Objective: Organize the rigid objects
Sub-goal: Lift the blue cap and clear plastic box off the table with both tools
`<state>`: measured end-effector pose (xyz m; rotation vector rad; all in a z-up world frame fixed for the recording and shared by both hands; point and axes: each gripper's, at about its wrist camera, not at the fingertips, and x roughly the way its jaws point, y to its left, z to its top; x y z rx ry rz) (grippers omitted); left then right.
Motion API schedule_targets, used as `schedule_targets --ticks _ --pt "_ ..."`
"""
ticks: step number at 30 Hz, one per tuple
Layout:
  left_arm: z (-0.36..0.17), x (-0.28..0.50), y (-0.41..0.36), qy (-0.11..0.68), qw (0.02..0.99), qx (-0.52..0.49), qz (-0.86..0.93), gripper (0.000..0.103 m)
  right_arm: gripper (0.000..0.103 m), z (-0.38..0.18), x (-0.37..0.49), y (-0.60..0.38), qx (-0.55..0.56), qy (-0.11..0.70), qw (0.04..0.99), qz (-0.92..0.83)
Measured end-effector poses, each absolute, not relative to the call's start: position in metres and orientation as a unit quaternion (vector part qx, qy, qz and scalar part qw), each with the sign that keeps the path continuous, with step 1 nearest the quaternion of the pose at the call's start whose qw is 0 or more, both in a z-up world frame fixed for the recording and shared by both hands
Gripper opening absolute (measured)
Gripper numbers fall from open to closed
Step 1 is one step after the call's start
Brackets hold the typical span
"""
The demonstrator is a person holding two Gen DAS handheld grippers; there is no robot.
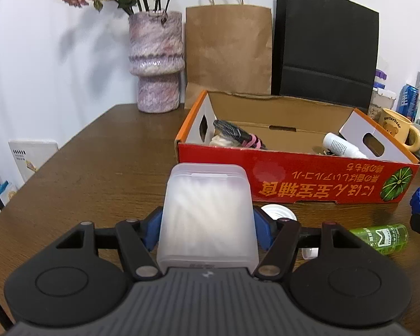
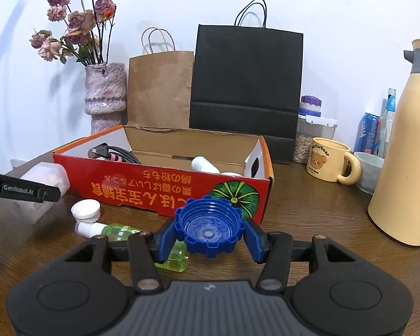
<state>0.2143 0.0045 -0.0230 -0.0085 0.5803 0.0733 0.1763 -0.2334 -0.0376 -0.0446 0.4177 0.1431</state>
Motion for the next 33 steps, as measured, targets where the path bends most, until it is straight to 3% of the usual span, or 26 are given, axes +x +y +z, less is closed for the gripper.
schedule_targets --ticks 33 --pt "0.008 0.151 -0.028 0.234 0.972 0.021 0.024 0.066 0.052 -0.016 0.122 -0.204 -0.016 0.161 0.98 0.111"
